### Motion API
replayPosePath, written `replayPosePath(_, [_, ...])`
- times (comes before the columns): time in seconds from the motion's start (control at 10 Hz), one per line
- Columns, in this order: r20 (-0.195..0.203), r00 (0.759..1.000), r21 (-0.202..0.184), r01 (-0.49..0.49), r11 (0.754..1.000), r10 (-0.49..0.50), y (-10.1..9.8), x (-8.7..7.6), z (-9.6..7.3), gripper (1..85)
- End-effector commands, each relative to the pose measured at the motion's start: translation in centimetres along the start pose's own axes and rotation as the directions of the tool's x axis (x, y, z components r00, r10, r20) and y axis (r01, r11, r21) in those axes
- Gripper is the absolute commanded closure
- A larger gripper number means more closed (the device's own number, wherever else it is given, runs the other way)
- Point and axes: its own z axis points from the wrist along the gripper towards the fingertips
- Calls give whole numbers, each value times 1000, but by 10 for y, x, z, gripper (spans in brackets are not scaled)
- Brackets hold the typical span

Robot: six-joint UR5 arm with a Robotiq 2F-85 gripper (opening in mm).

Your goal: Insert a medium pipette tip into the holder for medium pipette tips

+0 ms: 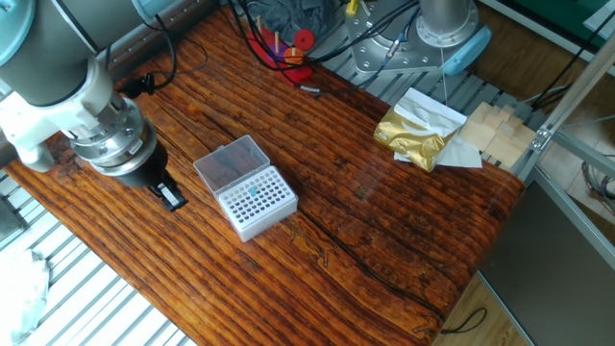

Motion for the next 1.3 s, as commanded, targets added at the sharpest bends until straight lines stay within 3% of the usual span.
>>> replayPosePath(0.0, [-9, 1000, -28, -16, 999, 16, 7, 1, 0, 847])
replayPosePath(0.3, [-25, 1000, -16, 9, 1000, -9, -1, 5, -7, 847])
replayPosePath(0.6, [-20, 999, 18, 38, 999, -37, -15, -1, -10, 847])
replayPosePath(0.8, [-19, 999, 13, 26, 1000, -26, -14, 2, -12, 847])
replayPosePath(0.9, [-3, 1000, 14, 24, 1000, -24, -14, 1, -13, 847])
replayPosePath(1.0, [42, 998, 15, 47, 999, -48, -15, -12, -13, 847])
replayPosePath(1.2, [79, 990, 28, 118, 993, -120, -16, -29, -10, 847])
